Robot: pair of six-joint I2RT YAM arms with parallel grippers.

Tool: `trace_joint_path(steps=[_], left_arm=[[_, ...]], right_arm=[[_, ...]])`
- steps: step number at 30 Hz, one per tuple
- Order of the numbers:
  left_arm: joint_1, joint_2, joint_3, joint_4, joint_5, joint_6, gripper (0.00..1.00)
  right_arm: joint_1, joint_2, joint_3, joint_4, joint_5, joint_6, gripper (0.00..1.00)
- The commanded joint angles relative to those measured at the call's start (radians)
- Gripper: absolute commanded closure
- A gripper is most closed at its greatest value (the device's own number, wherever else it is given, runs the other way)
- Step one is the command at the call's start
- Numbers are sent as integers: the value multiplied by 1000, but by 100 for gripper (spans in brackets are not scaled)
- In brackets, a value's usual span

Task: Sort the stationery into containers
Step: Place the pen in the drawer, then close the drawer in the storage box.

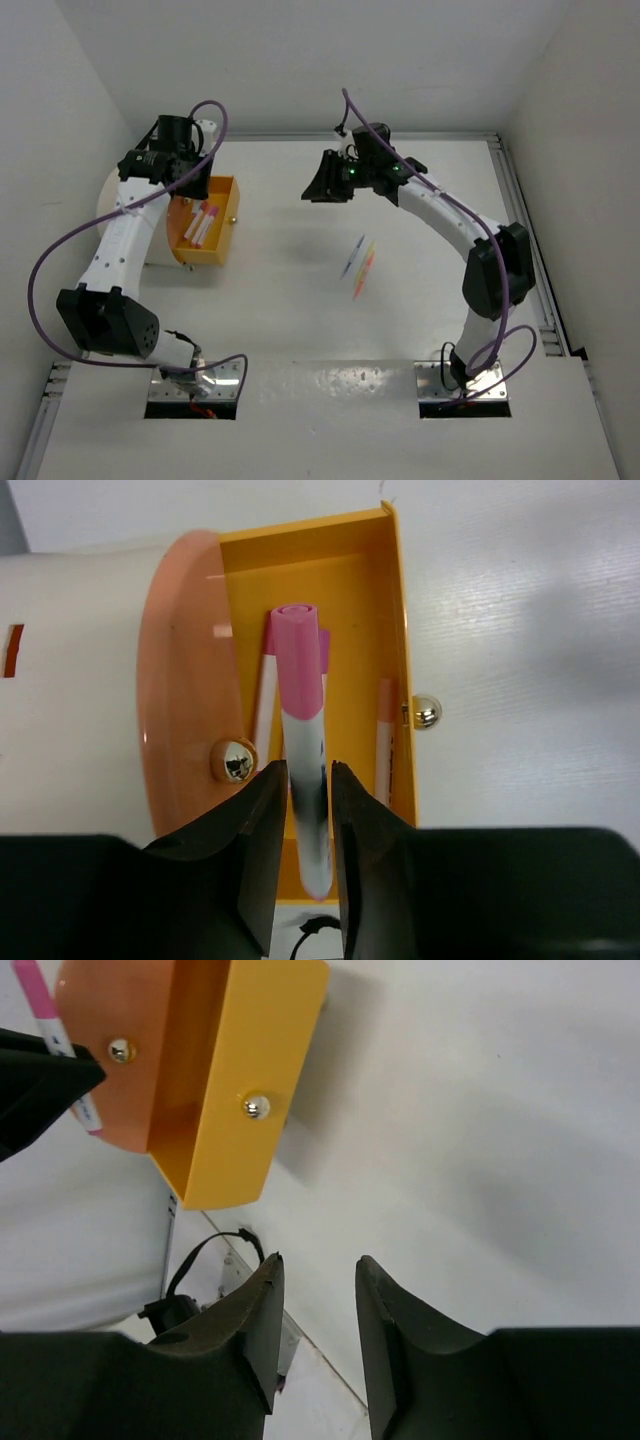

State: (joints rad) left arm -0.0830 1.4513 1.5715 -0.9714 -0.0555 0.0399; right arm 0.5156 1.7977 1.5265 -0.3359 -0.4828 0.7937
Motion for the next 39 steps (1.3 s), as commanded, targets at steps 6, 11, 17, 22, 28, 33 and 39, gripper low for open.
trace_joint_path(steps=[6,11,17,22,28,33,39], left_arm=[[20,1,21,25,45,20,36],[38,-55,166,17,184,5,36],[127,-52,372,-67,36,66,38],[258,-109,276,-55,140,118,35],[440,-68,252,-38,256,152,34],[584,4,278,-81,416,239,34],[643,78,265,-132,517,324,34]], right_arm=[[23,46,11,61,-4,42,66],[23,71,4,90,0,64,68],[41,132,34,142,-25,93,71],[63,181,75,205,-56,116,71],[77,224,89,235,-82,131,77],[86,239,72,299,-120,156,80],[113,288,96,367,-145,199,84]])
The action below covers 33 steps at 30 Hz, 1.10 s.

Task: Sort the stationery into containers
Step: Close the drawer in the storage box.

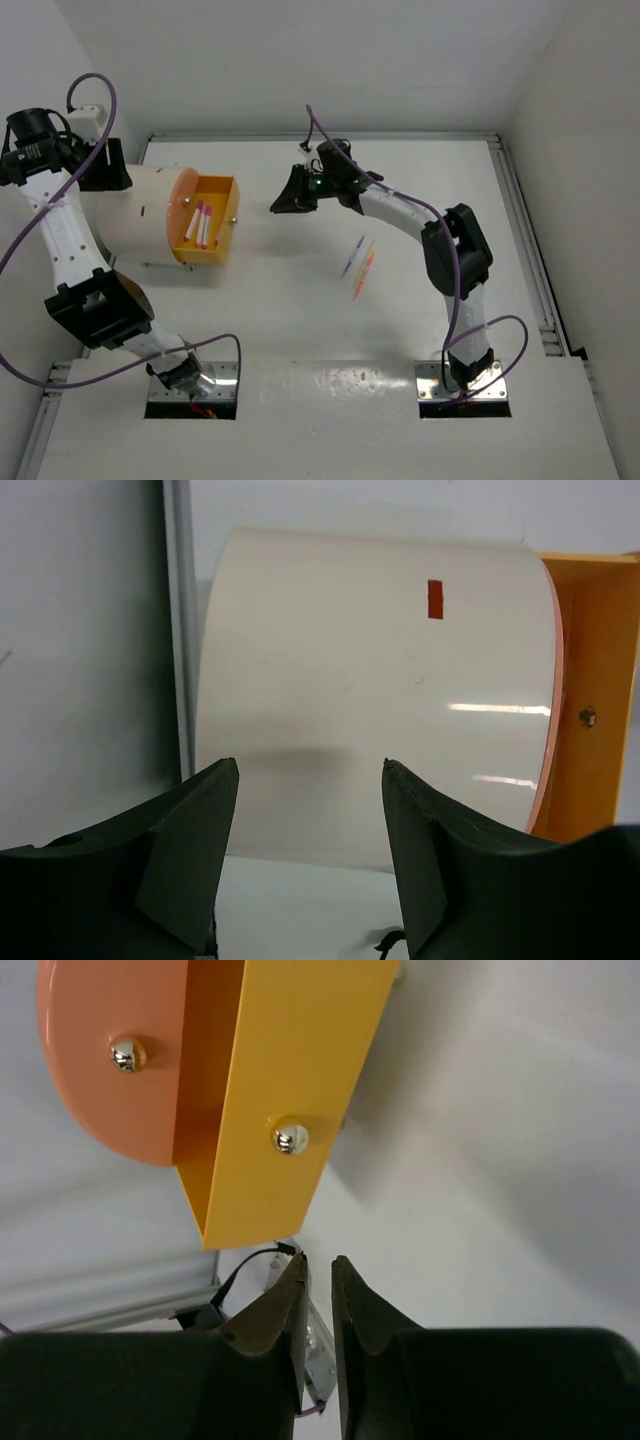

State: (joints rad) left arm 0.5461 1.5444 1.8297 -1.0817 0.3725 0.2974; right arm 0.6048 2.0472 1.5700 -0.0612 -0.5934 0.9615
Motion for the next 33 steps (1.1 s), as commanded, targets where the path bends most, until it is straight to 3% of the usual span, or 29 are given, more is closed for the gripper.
trace_joint_path(steps=[1,10,33], left_arm=[[21,-18,-6,-15,91,69,35],[60,-18,-86,5,82,103,35],[48,-18,-185,11,83,140,36]], right_arm=[[33,50,64,98,-37,40,86],[75,156,180,187,-26,143,100],[151,324,334,265,0,241,100]])
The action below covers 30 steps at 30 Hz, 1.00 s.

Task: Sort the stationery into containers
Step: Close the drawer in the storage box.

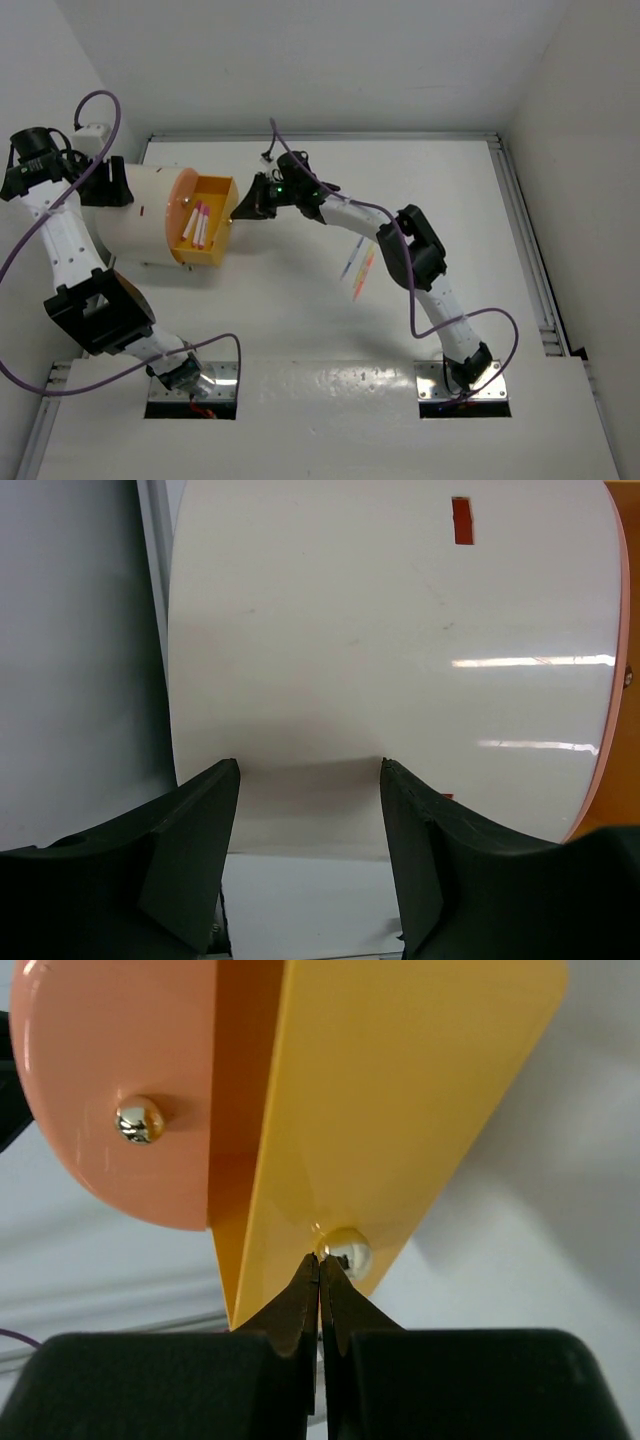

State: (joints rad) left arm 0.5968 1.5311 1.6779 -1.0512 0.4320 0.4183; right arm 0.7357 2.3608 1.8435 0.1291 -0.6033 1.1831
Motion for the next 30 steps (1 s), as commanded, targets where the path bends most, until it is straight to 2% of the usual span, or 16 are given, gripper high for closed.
trace_joint_path(steps=[1,12,17,25,30], left_arm=[[-3,-5,-41,-20,22,19,36],[-11,-11,-70,-24,25,34,36],[-15,-14,-101,-32,30,48,36],[-12,-12,-135,-24,34,56,37],[-14,-5,-150,-29,37,73,37]], right_arm=[[27,18,66,81,8,26,100],[60,101,154,125,31,67,98],[77,137,183,193,20,78,92],[90,184,197,273,59,102,89],[99,209,201,363,63,101,82]])
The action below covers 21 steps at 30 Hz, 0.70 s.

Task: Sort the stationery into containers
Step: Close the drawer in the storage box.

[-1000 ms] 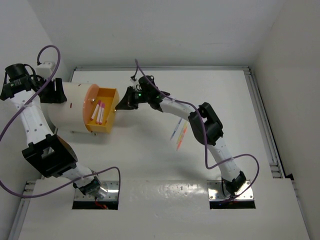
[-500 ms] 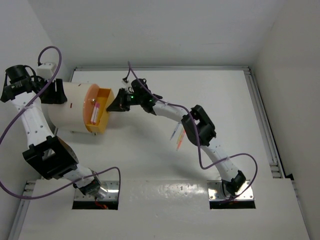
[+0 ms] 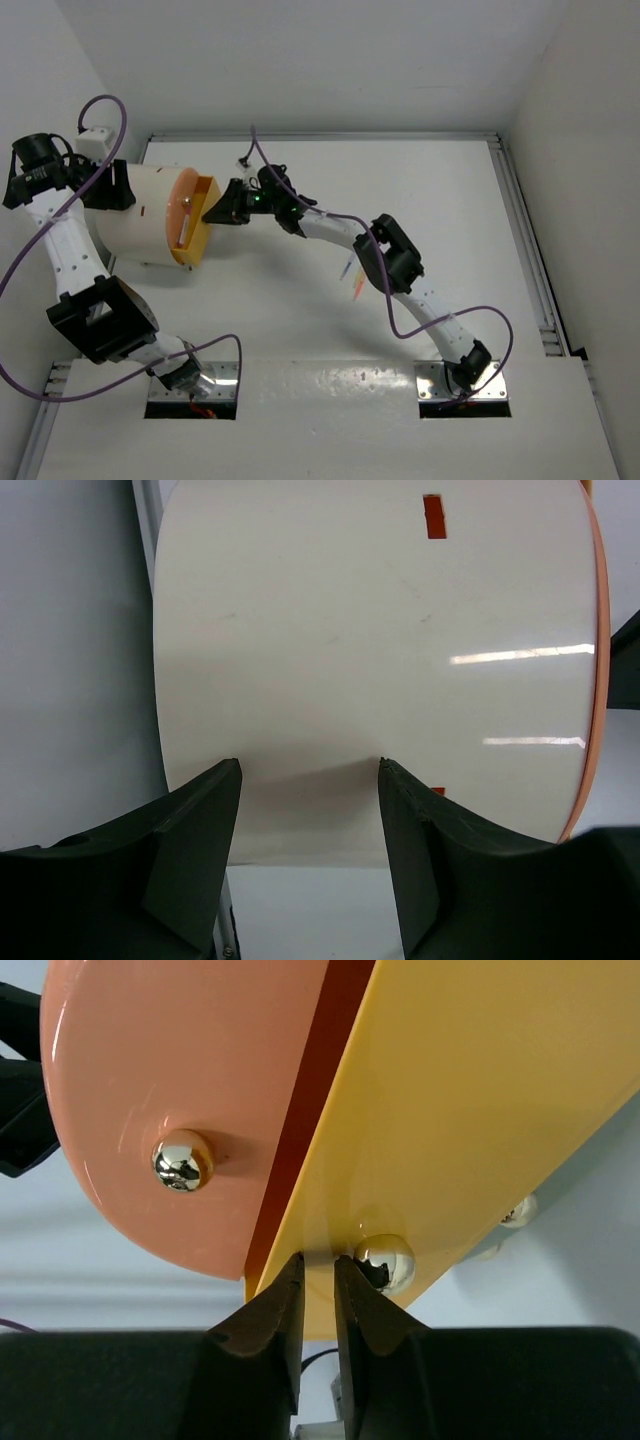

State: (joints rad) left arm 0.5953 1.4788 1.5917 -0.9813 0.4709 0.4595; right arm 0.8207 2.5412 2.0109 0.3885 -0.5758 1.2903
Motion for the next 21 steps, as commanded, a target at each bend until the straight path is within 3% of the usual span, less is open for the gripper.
trace_joint_path(steps=[1,9,16,21], left_arm=[[-11,48,-74,-99,2,36,37],[-14,35,-102,-100,23,59,37],[-14,26,-128,-99,28,76,37],[-15,34,-141,-105,32,80,38]], right_arm=[[12,36,35,116,40,-11,81],[31,93,86,173,74,-31,79],[46,137,126,213,111,-62,89],[60,162,146,239,143,-117,88]])
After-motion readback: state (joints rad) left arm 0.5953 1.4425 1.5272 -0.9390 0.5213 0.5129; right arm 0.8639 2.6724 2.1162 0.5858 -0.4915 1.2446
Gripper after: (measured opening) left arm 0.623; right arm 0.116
